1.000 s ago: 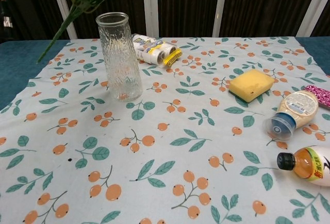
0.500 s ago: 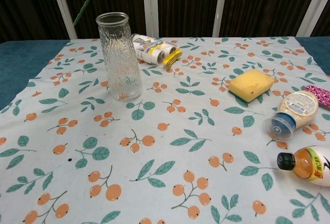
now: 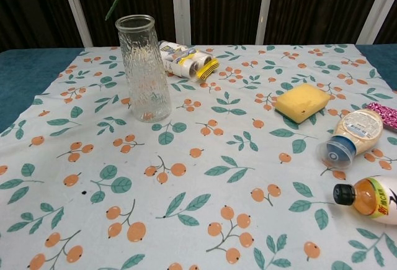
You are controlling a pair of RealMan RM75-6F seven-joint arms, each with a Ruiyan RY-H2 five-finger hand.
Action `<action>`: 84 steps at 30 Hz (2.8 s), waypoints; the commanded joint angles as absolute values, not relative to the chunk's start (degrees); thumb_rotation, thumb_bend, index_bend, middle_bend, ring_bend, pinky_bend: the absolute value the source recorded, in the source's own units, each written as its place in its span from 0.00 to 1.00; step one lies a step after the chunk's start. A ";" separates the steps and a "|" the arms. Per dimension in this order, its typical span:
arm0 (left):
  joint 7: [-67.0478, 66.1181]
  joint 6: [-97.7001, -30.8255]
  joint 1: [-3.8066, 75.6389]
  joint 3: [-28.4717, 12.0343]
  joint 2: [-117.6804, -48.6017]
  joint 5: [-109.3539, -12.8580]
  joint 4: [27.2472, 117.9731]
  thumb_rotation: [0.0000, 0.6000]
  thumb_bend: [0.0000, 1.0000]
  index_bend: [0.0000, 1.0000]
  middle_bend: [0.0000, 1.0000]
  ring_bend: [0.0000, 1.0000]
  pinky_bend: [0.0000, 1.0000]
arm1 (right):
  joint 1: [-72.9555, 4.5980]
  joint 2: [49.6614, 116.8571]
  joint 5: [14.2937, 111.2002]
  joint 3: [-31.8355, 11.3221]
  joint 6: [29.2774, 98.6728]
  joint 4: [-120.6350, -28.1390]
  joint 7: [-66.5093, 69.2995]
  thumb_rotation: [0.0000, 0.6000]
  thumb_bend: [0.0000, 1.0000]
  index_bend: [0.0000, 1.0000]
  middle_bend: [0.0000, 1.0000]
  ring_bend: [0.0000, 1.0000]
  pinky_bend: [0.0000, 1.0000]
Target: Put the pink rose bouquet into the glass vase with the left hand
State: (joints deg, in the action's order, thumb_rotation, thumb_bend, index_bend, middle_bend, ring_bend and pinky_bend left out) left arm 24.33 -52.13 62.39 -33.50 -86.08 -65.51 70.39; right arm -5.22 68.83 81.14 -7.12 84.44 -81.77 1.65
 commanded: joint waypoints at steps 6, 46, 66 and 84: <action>28.02 -54.41 68.33 -33.39 -93.62 -67.87 59.62 1.00 0.42 0.56 0.54 0.41 0.52 | -5.18 69.46 79.80 -8.16 84.67 -80.18 2.43 1.00 0.22 0.06 0.01 0.20 0.21; 39.24 -67.25 57.01 -21.52 -92.94 -76.87 61.19 1.00 0.28 0.36 0.26 0.14 0.30 | -4.98 69.62 81.55 -7.10 84.85 -82.41 2.01 1.00 0.22 0.06 0.01 0.20 0.21; 34.93 -61.16 52.95 -19.11 -84.24 -75.35 67.91 1.00 0.14 0.19 0.06 0.00 0.10 | -4.91 69.30 82.54 -6.65 85.07 -83.39 2.53 1.00 0.22 0.06 0.01 0.20 0.21; 24.06 -52.30 46.54 -15.83 -65.02 -70.35 84.10 1.00 0.16 0.18 0.07 0.00 0.10 | -5.14 69.09 83.79 -5.84 84.69 -84.54 2.55 1.00 0.22 0.06 0.01 0.20 0.21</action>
State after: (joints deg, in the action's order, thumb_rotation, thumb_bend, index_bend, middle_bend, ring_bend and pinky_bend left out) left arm 26.49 -53.78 47.45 -16.40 -67.49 -71.47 81.78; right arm -5.12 69.09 83.79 -5.84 84.70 -84.54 2.54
